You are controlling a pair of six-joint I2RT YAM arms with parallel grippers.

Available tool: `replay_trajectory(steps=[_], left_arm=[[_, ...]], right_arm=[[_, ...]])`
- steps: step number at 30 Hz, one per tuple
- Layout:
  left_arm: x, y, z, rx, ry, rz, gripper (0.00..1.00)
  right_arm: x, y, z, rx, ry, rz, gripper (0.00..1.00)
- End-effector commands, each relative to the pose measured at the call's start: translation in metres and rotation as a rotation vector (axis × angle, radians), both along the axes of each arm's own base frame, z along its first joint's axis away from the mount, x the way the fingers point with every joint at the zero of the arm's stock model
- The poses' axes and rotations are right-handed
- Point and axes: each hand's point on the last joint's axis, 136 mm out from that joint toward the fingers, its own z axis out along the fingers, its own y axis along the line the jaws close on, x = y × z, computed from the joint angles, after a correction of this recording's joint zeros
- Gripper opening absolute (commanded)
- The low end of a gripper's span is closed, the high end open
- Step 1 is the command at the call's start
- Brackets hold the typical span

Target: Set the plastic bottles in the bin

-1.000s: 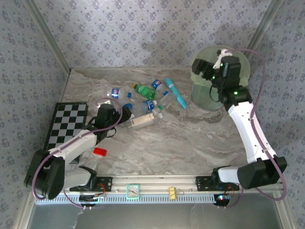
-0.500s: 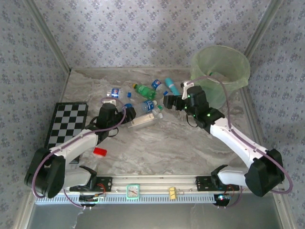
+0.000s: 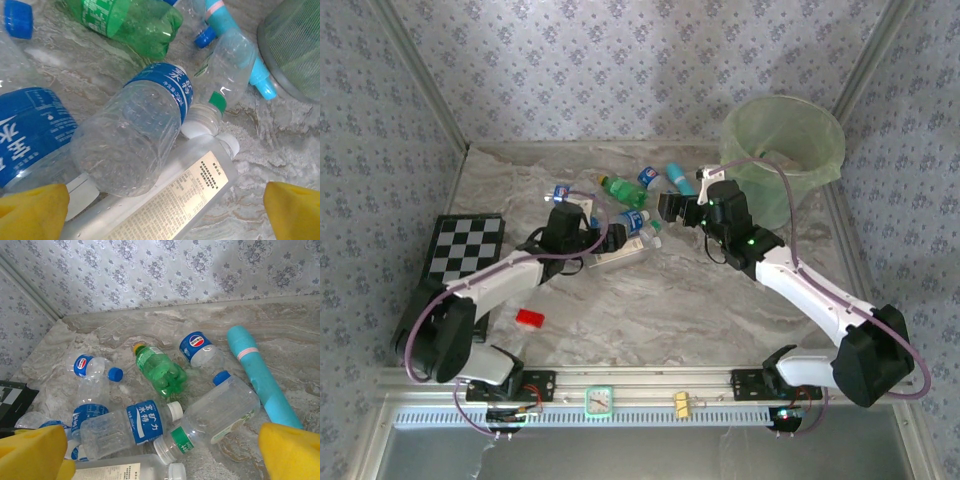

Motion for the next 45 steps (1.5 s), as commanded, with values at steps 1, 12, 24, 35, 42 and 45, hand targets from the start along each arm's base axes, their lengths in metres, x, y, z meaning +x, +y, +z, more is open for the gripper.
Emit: replay_trajectory(steps=[1, 12, 24, 35, 42, 45], left_arm=[[-0.004, -0.011, -0.007, 0.042, 0.024, -0.074, 0.99], [-0.013, -0.023, -0.029, 0.098, 0.095, -0.137, 0.99], [-0.052, -0.044, -0.035, 0.103, 0.164, -0.217, 0.98], [-0.067, -0.048, -0.057, 0.187, 0.209, -0.264, 0.98], [-0.073, -0.049, -0.072, 0.338, 0.204, -0.309, 0.95], [-0.074, -0.050, -0.076, 0.391, 0.190, -0.316, 0.93]], right_arm=[[0.002, -0.001, 0.001, -0.003, -0.004, -0.019, 1.00], [0.003, 0.000, 0.005, 0.007, -0.008, -0.018, 1.00], [0.003, -0.004, 0.003, 0.002, -0.004, -0.032, 1.00], [0.002, -0.008, -0.001, -0.001, 0.006, -0.045, 1.00], [0.003, -0.011, -0.004, 0.007, 0.010, -0.060, 1.00], [0.003, -0.011, -0.004, 0.007, 0.011, -0.061, 1.00]])
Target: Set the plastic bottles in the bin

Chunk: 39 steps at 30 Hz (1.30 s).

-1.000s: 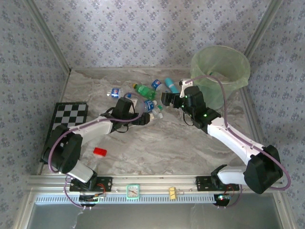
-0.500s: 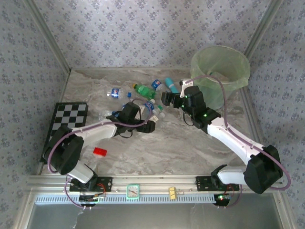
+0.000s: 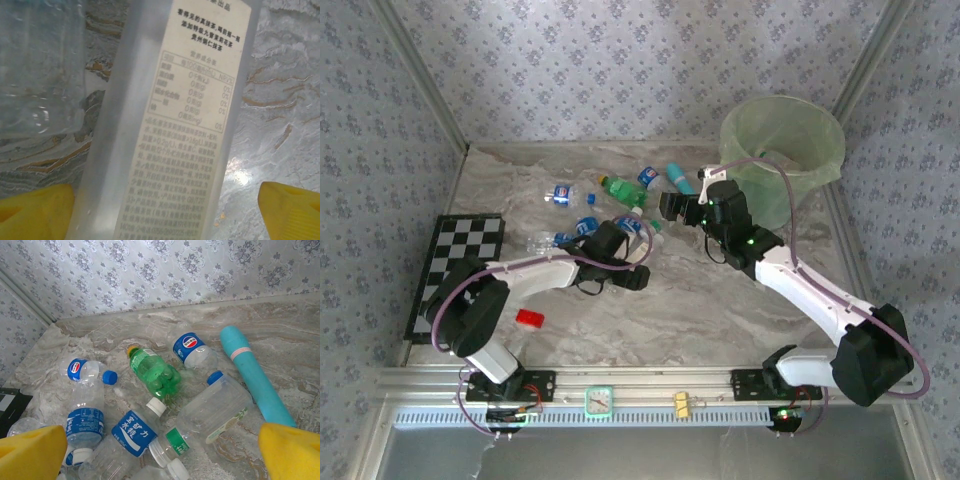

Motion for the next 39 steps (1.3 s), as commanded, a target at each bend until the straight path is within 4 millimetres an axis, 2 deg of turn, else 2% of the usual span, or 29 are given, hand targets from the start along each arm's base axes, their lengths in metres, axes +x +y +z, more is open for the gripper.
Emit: replay_trajectory(steps=[1, 8, 12, 15, 19, 24, 30, 35, 39], left_arm=[[0.001, 0.001, -0.002, 0.082, -0.032, -0.034, 0.92], [0.003, -0.004, -0.012, 0.115, -0.037, -0.056, 0.80], [0.003, -0.006, -0.013, 0.117, -0.043, -0.065, 0.66], [0.005, -0.010, -0.004, 0.079, -0.069, -0.068, 0.58], [0.010, -0.020, 0.027, -0.039, -0.150, -0.053, 0.56], [0.016, -0.029, 0.066, -0.197, -0.253, -0.021, 0.56], [0.026, -0.036, 0.116, -0.382, -0.376, 0.017, 0.56], [0.037, -0.037, 0.142, -0.481, -0.421, 0.046, 0.56], [0.037, -0.036, 0.154, -0.535, -0.443, 0.052, 0.56]], right_arm=[[0.000, -0.007, -0.002, 0.004, 0.006, -0.030, 1.00], [0.000, -0.007, -0.003, 0.008, 0.014, -0.030, 1.00], [0.001, -0.008, -0.002, 0.008, 0.014, -0.032, 1.00], [0.001, -0.009, 0.000, 0.011, 0.014, -0.032, 1.00], [0.002, -0.009, 0.003, 0.032, 0.018, -0.031, 1.00], [0.000, 0.006, 0.007, 0.093, 0.032, 0.067, 1.00], [-0.007, 0.043, 0.016, 0.185, 0.063, 0.256, 1.00], [-0.009, 0.068, 0.010, 0.207, 0.100, 0.363, 0.99], [-0.007, 0.070, 0.000, 0.201, 0.125, 0.360, 0.98]])
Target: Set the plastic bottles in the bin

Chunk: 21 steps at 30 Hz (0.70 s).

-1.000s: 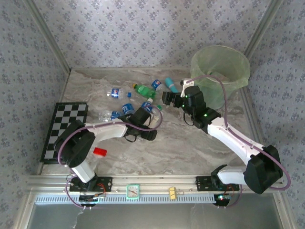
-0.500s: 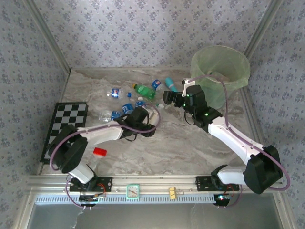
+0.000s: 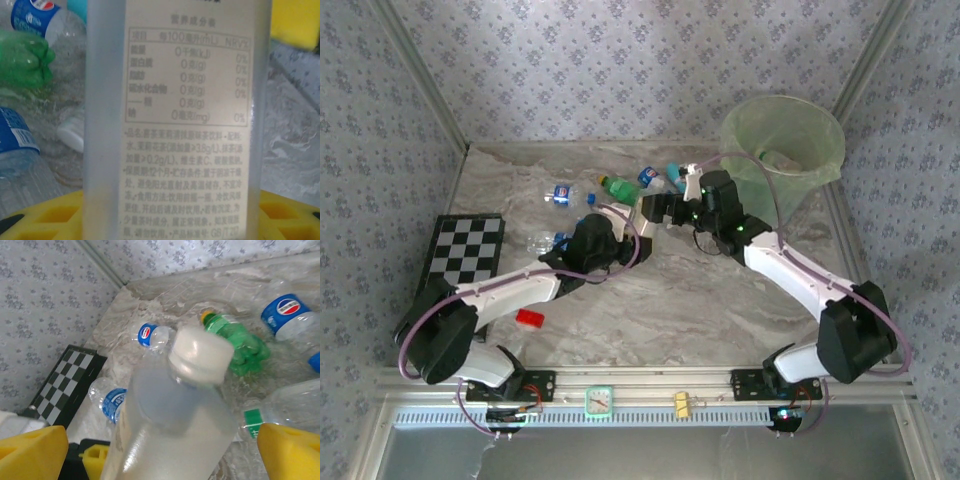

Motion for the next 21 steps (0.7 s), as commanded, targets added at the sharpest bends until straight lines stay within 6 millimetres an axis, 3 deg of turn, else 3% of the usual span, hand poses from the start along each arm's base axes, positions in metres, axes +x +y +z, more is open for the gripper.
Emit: replay_trajectory(steps=[1, 6, 15, 21], left_arm=[[0.001, -0.006, 0.039, -0.133, -0.073, -0.012, 0.56], [-0.003, -0.005, 0.043, -0.181, -0.072, -0.017, 0.57], [-0.007, -0.007, 0.044, -0.206, -0.073, -0.035, 0.58], [-0.008, -0.007, 0.044, -0.211, -0.073, -0.040, 0.59]], right_arm=[[-0.001, 0.010, 0.012, 0.037, -0.011, 0.042, 0.98], [0.001, 0.016, 0.005, 0.057, 0.014, 0.062, 0.96], [0.001, 0.031, 0.002, 0.126, 0.052, 0.111, 0.82], [0.000, 0.034, 0.003, 0.149, 0.056, 0.126, 0.61]])
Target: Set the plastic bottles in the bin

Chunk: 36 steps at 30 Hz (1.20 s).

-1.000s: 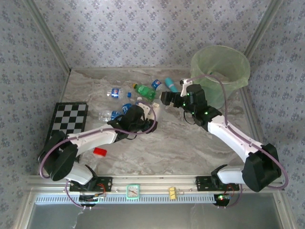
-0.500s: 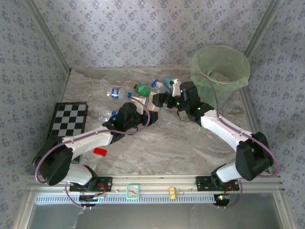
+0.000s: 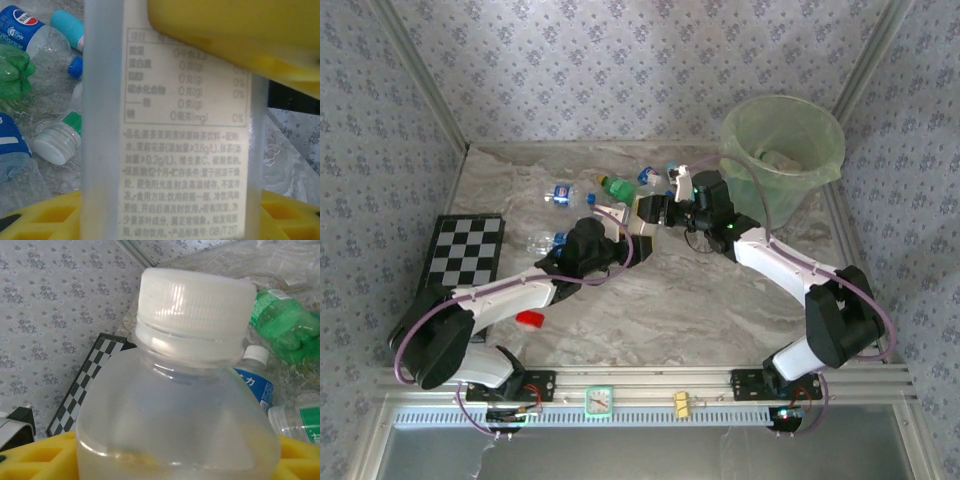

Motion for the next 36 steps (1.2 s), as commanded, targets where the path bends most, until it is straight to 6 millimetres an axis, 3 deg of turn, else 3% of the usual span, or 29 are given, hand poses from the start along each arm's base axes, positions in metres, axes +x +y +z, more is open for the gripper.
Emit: replay_trajectory(steps=[1, 4, 8, 12, 15, 18, 23, 29, 32, 36], left_arm=[[-0.002, -0.003, 0.031, -0.079, -0.063, -0.021, 0.59], [-0.002, -0.002, 0.030, -0.079, -0.061, -0.018, 0.64], [-0.001, 0.004, 0.032, -0.081, -0.066, 0.009, 0.82], [0.003, 0.018, 0.035, -0.070, -0.076, 0.074, 0.93], [0.008, 0.035, 0.037, -0.057, -0.090, 0.146, 1.00], [0.015, 0.056, 0.035, -0.042, -0.086, 0.231, 1.00], [0.026, 0.092, 0.023, -0.058, -0.030, 0.365, 1.00], [0.029, 0.108, 0.003, -0.060, 0.034, 0.423, 1.00], [0.030, 0.111, -0.006, -0.058, 0.066, 0.439, 1.00], [0.031, 0.111, -0.014, -0.050, 0.092, 0.446, 1.00]], right_arm=[[0.002, 0.007, 0.014, 0.037, -0.024, 0.022, 0.59], [0.002, 0.007, 0.016, 0.043, -0.029, 0.026, 0.53], [0.003, 0.005, 0.018, 0.034, -0.041, 0.018, 0.51], [0.007, -0.007, 0.028, -0.006, -0.077, -0.008, 0.51], [0.012, -0.025, 0.047, -0.061, -0.134, -0.050, 0.50], [0.019, -0.046, 0.081, -0.106, -0.211, -0.099, 0.49], [0.031, -0.096, 0.148, -0.194, -0.344, -0.245, 0.47], [0.050, -0.165, 0.214, -0.216, -0.458, -0.492, 0.47], [0.058, -0.207, 0.239, -0.198, -0.509, -0.647, 0.46], [0.066, -0.262, 0.254, -0.231, -0.566, -0.864, 0.45]])
